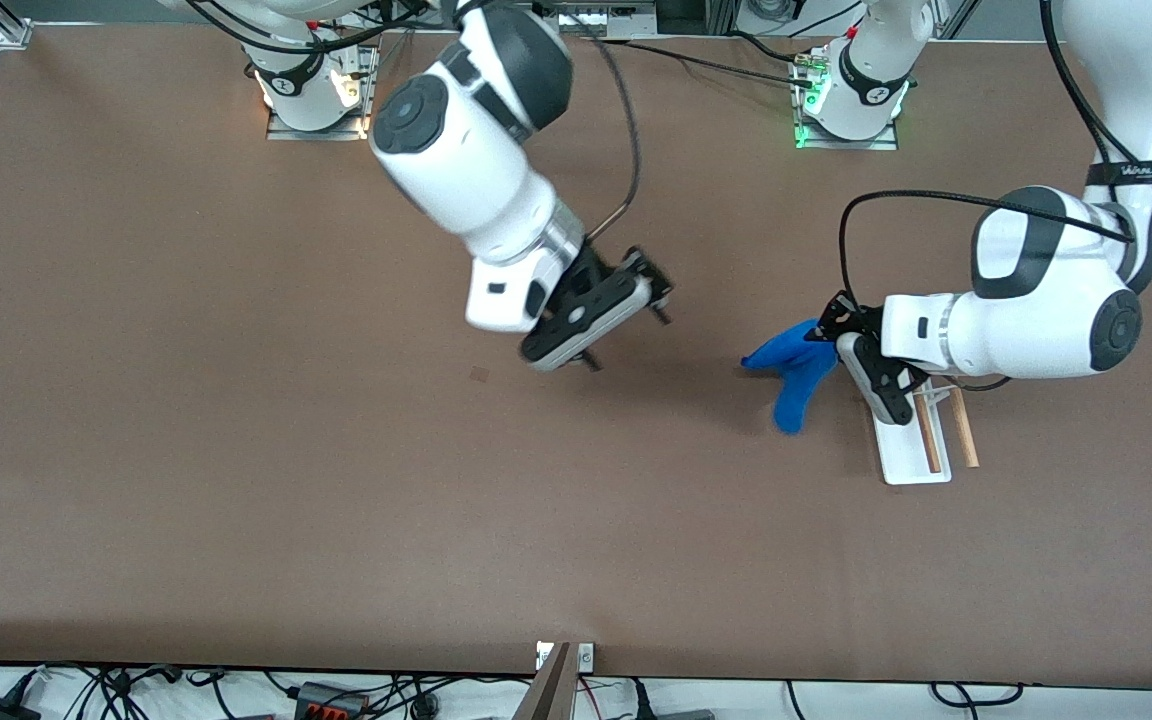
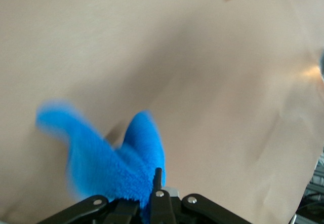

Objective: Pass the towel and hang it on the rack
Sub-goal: 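Release the towel from the right gripper and carry it toward the rack, then drape the towel over the wooden dowels with the left gripper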

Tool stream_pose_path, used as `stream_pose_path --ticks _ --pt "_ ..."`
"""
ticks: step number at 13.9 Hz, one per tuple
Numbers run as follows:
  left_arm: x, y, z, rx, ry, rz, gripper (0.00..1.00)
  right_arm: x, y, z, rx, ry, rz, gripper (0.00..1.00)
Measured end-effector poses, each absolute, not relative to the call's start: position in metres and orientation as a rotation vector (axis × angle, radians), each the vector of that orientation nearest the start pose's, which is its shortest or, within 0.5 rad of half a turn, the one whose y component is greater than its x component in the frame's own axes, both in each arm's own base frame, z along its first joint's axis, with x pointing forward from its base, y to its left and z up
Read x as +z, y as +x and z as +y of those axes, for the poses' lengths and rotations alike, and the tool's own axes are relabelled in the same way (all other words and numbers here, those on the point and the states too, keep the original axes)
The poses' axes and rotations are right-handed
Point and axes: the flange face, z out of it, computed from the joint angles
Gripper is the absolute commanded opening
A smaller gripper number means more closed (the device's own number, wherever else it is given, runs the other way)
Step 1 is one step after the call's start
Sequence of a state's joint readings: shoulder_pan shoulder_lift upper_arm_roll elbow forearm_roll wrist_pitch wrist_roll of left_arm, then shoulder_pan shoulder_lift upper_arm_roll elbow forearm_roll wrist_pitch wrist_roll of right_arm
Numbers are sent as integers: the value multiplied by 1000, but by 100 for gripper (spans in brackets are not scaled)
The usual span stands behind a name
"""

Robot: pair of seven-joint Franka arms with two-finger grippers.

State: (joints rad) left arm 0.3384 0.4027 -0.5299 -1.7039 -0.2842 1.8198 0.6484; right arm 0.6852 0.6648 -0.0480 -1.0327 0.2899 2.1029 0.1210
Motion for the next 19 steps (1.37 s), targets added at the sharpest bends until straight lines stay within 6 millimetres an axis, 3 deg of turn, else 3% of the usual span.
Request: stream_pose_path --ticks 4,7,9,11,14,17,19 --pt "383 624 -74 -262 2649 -786 1 500 639 379 -162 -2961 -497 100" --pt "382 630 -41 -320 2777 -771 1 480 666 290 3 -3113 -307 100" --pt "382 635 -9 -331 2827 -782 1 467 679 243 45 -3170 -200 100" --pt "380 640 17 -339 2834 -835 1 468 687 213 40 -3198 -124 100" --pt "361 651 54 -345 2814 -885 1 483 695 171 -2 -3235 -13 100" --pt "334 656 84 -366 2776 -923 1 507 699 125 -50 -3220 89 100" --pt "337 662 99 -353 2790 -960 1 529 698 91 -64 -3159 137 100"
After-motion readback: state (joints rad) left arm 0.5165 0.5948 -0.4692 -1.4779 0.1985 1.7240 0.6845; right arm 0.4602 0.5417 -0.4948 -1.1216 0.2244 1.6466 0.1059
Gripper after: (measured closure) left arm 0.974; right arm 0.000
